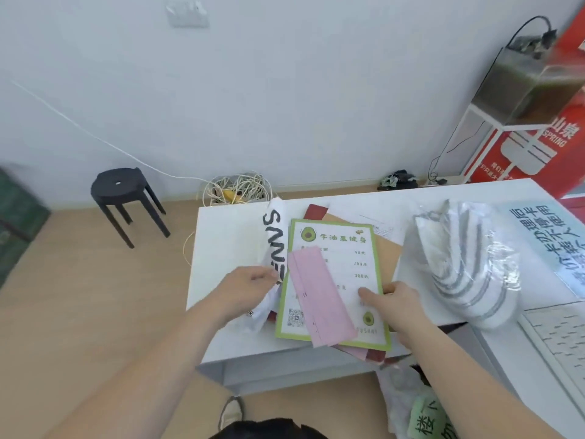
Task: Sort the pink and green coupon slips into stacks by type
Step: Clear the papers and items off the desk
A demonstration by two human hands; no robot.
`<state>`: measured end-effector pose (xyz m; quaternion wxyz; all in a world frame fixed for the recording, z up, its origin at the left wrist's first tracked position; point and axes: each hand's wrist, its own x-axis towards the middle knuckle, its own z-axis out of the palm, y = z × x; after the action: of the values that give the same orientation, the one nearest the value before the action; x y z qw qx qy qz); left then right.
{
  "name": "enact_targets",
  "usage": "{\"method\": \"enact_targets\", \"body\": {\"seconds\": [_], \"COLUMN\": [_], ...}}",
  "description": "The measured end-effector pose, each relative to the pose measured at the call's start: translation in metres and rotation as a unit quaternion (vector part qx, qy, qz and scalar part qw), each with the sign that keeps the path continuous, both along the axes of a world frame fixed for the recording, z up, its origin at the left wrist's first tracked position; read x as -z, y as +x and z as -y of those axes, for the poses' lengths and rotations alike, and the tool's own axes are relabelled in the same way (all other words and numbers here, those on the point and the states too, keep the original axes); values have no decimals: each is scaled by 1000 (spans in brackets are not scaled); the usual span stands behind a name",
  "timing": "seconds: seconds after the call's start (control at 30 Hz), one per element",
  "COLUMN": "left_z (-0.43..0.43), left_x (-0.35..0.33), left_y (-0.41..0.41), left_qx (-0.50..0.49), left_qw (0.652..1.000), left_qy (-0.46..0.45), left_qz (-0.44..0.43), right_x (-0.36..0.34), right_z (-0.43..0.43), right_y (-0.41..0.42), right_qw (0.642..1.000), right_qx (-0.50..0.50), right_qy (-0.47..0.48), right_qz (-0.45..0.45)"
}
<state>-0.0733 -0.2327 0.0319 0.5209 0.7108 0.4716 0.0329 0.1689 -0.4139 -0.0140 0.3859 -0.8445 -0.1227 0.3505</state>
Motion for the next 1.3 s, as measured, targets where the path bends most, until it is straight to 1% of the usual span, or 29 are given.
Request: {"method": "enact_targets", "body": {"seconds": [0.03, 0.07, 0.13, 0.17, 0.2, 0.23, 0.27, 0.3, 0.33, 0.4, 0.43, 0.47, 0.5, 0.53, 0.57, 0.6, 0.63, 0.67, 0.73, 0.77, 0.87, 0.93, 1.0, 1.13, 1.23, 1.3], "left_z": [6, 11, 24, 34, 47, 58, 67, 71, 68, 44, 27, 9, -9, -22, -31, -32, -29, -22, -10, -9, -11, -11, -12, -4, 18, 35], "left_x": [7, 12, 13, 11, 8, 9, 11, 17, 21, 25, 27, 30, 35, 40, 47, 53, 61, 67, 75, 76, 77, 78, 79, 78, 71, 70], "left_y": [3, 9, 31, 44, 57, 67, 73, 75, 72, 63, 58, 53, 46, 41, 40, 40, 42, 44, 45, 45, 40, 37, 37, 37, 20, 5], "left_qx": [6, 25, 89, 128, 174, 224, 266, 283, 273, 186, 131, 85, 58, 52, 65, 84, 106, 131, 172, 180, 204, 227, 230, 202, 187, 182], "left_qw": [1000, 999, 977, 964, 955, 951, 948, 950, 956, 972, 975, 974, 976, 980, 984, 988, 988, 983, 966, 963, 965, 960, 960, 971, 975, 976], "left_qy": [-6, 36, 185, 228, 233, 208, 169, 128, 106, 132, 170, 205, 210, 185, 143, 105, 86, 97, 163, 175, 143, 132, 122, 99, 99, 95], "left_qz": [1, -9, -54, -56, -53, -50, -45, -27, 7, 59, 57, 33, -13, -56, -79, -82, -79, -83, -100, -101, -87, -92, -104, -86, -69, -78], "right_x": [-3, -6, -15, -21, -26, -30, -33, -31, -26, -16, -12, -8, -6, -4, -4, -4, -4, -3, 2, 4, 10, 7, 7, 11, 4, 3], "right_z": [1, 0, -5, -10, -16, -22, -29, -32, -33, -31, -29, -27, -26, -25, -25, -25, -25, -24, -18, -12, 13, 23, 27, 33, 51, 68], "right_y": [-2, -5, -11, -16, -19, -20, -22, -21, -19, -12, -10, -8, -9, -11, -14, -18, -24, -29, -40, -45, -53, -58, -64, -69, -72, -77], "right_qw": [1000, 1000, 998, 995, 992, 991, 993, 995, 996, 994, 990, 986, 984, 983, 984, 983, 981, 977, 979, 983, 993, 996, 996, 995, 999, 996], "right_qx": [5, 7, -2, -13, -25, -27, -24, -28, -36, -35, -30, -21, -4, 16, 27, 24, 5, -16, -26, -23, 20, 25, 2, -12, -31, -77], "right_qy": [-8, -7, 6, 20, 41, 66, 82, 77, 57, -12, -50, -84, -110, -125, -132, -139, -153, -163, -148, -132, -76, -67, -77, -67, -6, 8], "right_qz": [14, 20, 59, 93, 118, 113, 87, 58, 54, 102, 126, 142, 142, 131, 120, 115, 122, 134, 137, 127, 83, 49, 45, 74, 35, 37]}}
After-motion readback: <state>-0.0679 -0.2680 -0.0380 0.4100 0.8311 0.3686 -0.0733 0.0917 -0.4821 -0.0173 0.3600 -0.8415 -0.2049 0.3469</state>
